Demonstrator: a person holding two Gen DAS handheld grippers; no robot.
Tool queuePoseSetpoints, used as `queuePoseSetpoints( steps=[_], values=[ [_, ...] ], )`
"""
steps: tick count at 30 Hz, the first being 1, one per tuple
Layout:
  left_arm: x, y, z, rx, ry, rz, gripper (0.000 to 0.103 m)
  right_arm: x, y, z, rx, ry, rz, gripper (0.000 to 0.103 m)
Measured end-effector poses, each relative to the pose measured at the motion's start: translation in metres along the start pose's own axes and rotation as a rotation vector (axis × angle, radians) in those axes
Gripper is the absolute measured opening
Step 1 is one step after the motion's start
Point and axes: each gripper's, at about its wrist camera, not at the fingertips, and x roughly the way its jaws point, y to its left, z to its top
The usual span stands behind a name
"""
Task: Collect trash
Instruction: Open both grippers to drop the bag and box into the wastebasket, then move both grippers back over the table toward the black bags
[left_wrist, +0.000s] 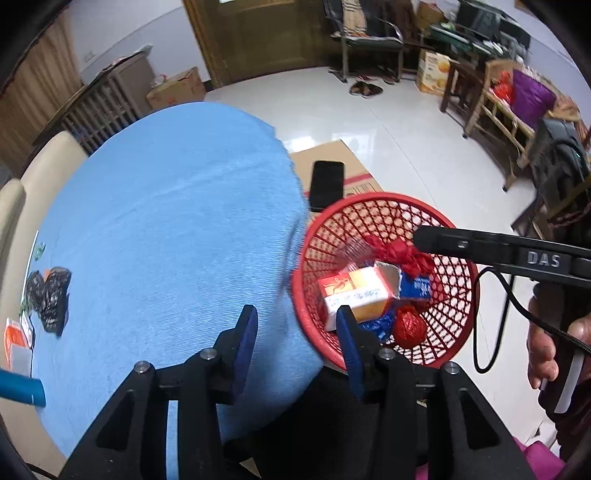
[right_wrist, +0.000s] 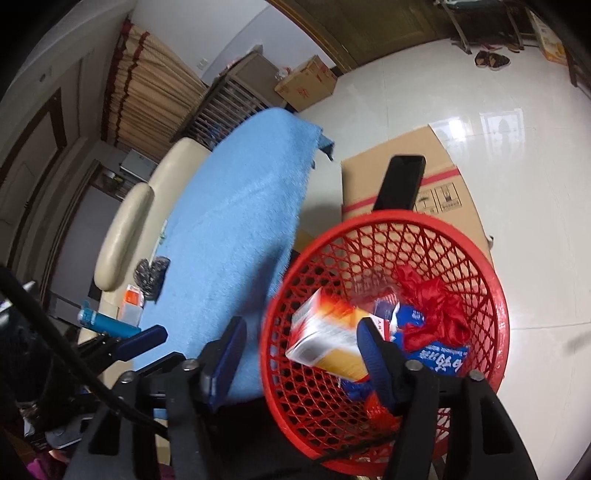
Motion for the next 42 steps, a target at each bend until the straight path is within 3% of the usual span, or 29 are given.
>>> queuePoseSetpoints(
  steps=[8,15,23,36,42],
  values=[
    [-0.02,0.035,-0.003,-0.104,-0.07,0.082,0.049,-0.006,0.015,0.002,-0.029,-0.03,0.007,0.066],
    [-0.044,0.051,-0.007,-0.132,-0.155,0.181,0.053,-0.006,0.038,0.0,-0.093,-0.04,0.01,0.066],
    [-0.056,0.069,-0.015,-0.176,-0.191,0.216,0.054,-0.004,0.069,-0.003,-0.158,-0.038,0.018,0.066],
    [-0.051,0.12,-0.05,-0.308,-0.154,0.244,0.054,0.018,0.123,-0.01,-0.269,0.017,0.018,0.066],
    [-0.039,0.175,-0.089,-0.439,-0.106,0.285,0.06,0.042,0.169,-0.004,-0.382,0.05,0.024,0.066]
  ],
)
